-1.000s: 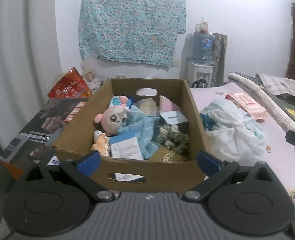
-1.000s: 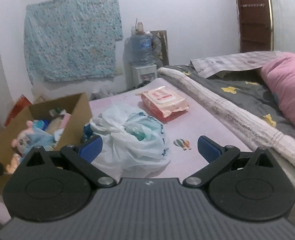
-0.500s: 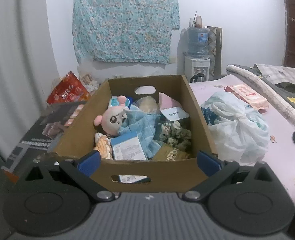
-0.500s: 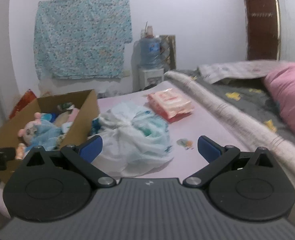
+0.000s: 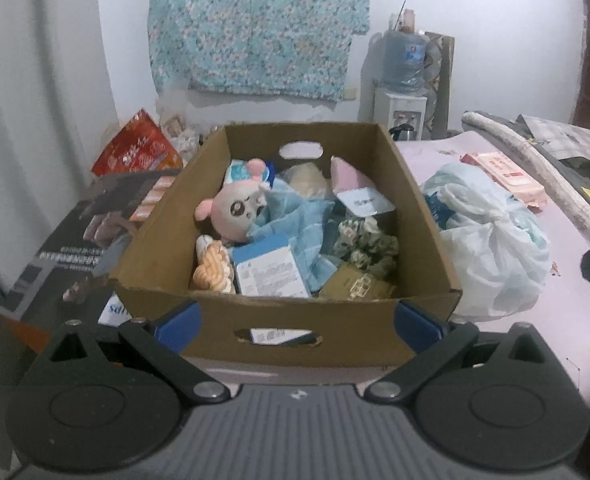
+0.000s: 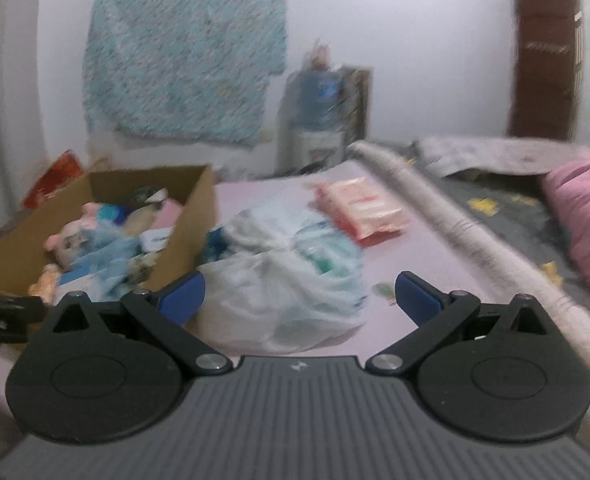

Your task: Organize soft objects

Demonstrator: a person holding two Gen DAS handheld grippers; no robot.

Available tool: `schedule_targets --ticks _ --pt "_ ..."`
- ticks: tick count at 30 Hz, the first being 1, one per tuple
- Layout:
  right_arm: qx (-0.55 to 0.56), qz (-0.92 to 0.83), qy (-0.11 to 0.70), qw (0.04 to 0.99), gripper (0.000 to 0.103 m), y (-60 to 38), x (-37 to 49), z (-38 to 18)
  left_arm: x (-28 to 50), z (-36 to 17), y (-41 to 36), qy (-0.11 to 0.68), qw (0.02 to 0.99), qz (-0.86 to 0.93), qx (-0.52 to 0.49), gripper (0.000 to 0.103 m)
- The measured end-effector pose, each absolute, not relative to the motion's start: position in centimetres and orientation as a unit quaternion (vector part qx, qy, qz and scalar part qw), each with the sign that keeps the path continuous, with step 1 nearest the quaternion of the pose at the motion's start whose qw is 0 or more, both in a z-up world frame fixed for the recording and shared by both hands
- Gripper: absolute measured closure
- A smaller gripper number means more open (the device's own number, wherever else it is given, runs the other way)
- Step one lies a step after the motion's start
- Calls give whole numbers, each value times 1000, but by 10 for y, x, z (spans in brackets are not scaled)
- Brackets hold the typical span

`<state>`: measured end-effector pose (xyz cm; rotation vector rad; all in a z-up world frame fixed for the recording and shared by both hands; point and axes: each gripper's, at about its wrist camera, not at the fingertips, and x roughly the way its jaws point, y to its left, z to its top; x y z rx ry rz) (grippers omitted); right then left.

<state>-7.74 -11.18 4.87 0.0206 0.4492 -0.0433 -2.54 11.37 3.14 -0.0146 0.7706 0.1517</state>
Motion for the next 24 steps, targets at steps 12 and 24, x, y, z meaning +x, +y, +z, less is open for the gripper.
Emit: schedule_targets --ticks 12,24 --pt "71 69 362 927 1 -91 -49 20 -20 15 121 432 898 85 -24 0" --pt "48 70 359 930 1 -84 -43 35 -18 30 123 433 896 92 -25 0"
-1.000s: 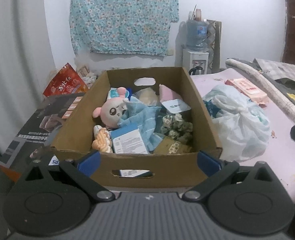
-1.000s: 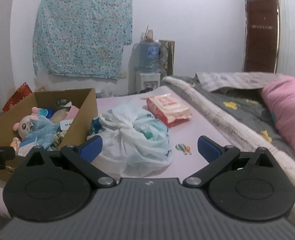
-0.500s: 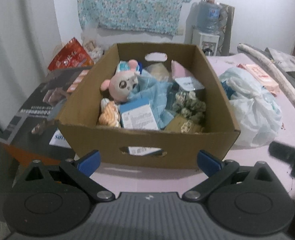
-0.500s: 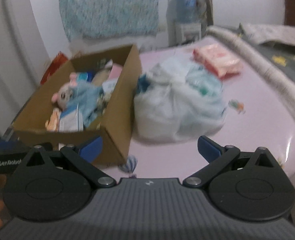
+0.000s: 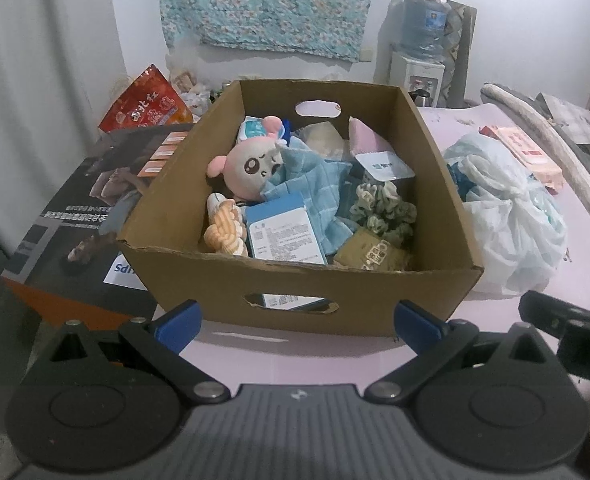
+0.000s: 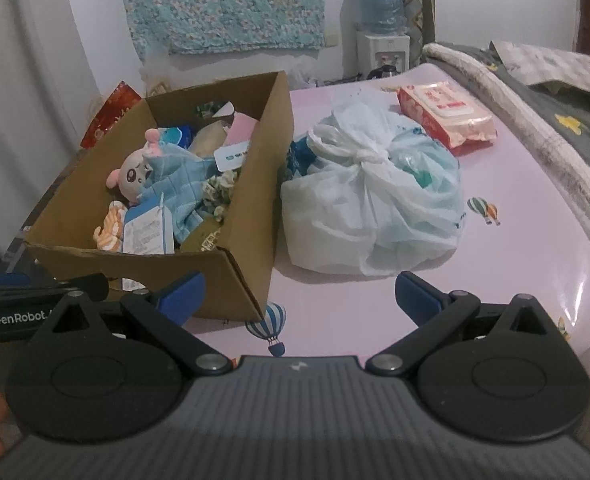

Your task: Organize soft objects

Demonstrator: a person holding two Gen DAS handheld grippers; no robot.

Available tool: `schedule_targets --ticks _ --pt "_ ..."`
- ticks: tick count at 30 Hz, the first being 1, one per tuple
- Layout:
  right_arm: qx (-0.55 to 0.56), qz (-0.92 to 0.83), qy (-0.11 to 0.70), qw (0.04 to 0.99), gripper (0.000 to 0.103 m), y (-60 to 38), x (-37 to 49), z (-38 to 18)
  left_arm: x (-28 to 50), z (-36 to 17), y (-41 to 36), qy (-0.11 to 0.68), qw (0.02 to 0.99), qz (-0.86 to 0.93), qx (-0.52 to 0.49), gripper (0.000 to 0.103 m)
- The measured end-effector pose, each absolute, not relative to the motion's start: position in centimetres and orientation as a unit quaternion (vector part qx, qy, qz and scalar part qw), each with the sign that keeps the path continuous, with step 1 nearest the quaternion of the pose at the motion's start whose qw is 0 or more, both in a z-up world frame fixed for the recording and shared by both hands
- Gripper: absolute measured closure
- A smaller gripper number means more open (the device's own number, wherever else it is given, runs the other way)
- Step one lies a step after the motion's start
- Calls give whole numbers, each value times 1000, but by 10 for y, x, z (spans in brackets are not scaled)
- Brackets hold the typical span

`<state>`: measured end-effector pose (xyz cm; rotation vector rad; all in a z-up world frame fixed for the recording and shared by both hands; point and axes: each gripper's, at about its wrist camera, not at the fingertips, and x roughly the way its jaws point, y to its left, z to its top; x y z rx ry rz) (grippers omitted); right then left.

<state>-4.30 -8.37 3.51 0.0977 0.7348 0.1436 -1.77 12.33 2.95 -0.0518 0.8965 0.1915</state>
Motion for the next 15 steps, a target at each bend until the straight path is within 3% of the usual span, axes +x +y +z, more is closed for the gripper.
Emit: schedule_targets --ticks 15 --pt "15 64 353 933 1 -71 -44 43 -15 31 133 433 895 104 -26 0"
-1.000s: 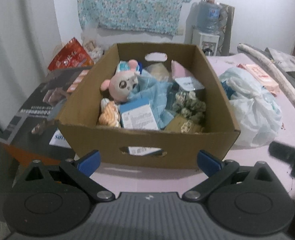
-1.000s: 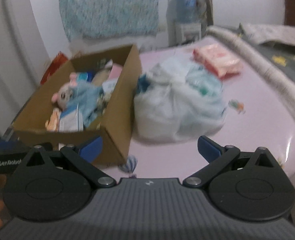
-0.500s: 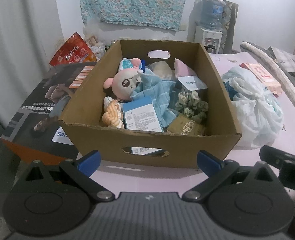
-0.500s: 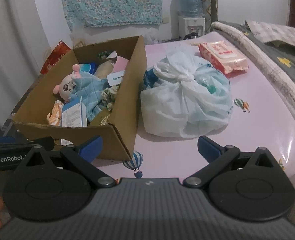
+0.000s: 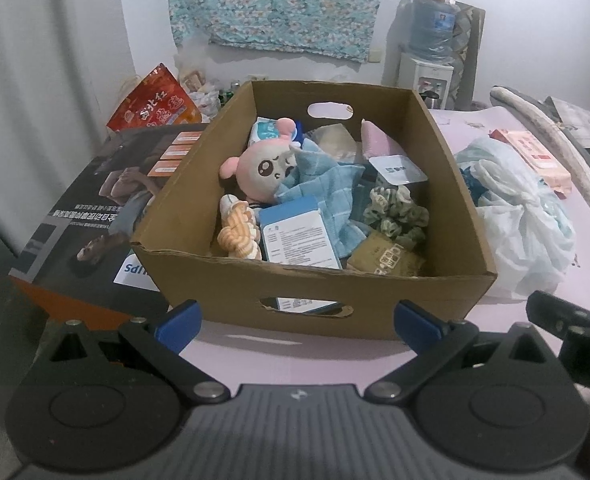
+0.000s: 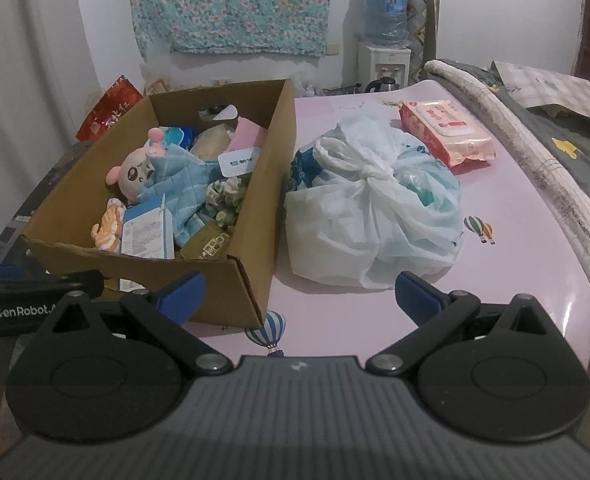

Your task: Organize soft objects

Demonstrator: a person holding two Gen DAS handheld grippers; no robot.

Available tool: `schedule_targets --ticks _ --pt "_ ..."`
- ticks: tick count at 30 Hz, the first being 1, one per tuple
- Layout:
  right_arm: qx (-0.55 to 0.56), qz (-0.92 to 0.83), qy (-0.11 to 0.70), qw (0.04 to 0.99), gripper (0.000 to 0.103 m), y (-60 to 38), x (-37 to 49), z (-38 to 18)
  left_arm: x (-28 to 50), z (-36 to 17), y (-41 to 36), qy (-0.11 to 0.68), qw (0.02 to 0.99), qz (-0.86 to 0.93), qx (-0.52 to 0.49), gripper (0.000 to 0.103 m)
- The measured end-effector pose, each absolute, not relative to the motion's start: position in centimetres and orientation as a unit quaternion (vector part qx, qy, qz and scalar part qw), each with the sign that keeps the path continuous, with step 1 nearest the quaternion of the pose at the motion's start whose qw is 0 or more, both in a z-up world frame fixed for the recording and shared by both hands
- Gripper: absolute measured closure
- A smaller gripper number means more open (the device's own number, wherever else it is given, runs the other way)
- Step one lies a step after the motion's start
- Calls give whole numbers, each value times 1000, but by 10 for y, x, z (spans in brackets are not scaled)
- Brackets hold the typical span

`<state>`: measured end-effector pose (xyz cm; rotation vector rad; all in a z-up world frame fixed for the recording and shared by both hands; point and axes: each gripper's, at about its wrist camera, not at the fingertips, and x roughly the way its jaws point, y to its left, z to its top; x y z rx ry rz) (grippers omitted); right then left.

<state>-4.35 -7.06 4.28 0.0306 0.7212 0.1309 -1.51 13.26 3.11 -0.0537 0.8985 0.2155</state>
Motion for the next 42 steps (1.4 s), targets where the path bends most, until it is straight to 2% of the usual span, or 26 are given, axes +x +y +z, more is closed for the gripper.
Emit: schedule_targets --ticks 42 --pt "-13 58 363 930 1 -66 -40 35 -10 25 132 440 893 95 -19 0"
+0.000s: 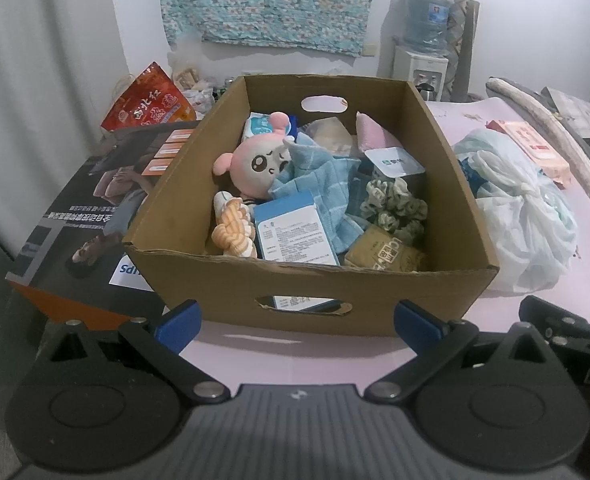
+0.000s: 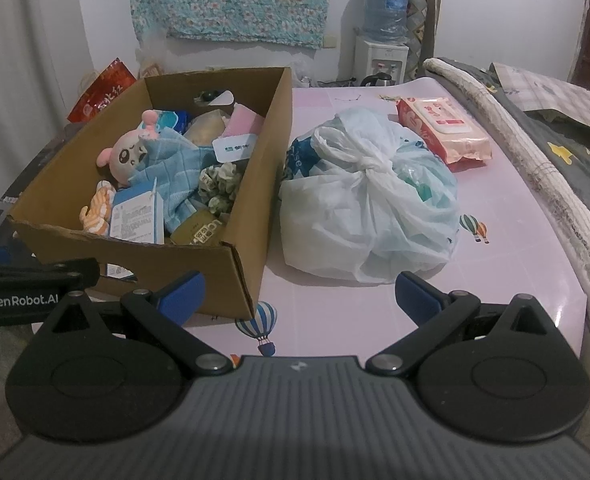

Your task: Organize soft objects

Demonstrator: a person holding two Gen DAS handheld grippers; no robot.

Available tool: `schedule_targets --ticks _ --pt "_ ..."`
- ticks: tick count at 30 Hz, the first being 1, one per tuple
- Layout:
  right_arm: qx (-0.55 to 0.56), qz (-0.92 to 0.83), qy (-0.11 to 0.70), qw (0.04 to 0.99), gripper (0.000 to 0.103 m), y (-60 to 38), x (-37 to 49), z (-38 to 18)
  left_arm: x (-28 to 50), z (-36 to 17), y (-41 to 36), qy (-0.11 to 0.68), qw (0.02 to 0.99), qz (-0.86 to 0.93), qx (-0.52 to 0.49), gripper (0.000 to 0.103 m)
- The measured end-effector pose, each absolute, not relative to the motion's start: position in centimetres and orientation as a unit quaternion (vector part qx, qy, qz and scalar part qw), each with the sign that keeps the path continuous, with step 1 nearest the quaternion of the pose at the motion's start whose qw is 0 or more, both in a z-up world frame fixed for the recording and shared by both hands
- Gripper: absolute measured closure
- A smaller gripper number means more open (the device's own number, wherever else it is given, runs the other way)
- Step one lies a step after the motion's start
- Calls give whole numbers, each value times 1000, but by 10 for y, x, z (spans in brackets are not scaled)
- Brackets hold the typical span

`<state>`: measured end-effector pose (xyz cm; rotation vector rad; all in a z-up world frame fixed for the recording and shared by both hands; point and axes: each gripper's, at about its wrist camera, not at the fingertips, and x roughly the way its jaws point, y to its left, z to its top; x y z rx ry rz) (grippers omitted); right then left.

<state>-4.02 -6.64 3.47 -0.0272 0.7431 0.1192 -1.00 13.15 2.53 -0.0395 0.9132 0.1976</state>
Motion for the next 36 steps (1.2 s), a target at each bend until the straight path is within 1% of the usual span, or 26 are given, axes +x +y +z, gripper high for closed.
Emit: schedule_targets --ticks 36 --pt "-36 75 367 926 1 -54 -42 34 -11 24 138 441 892 100 -17 0"
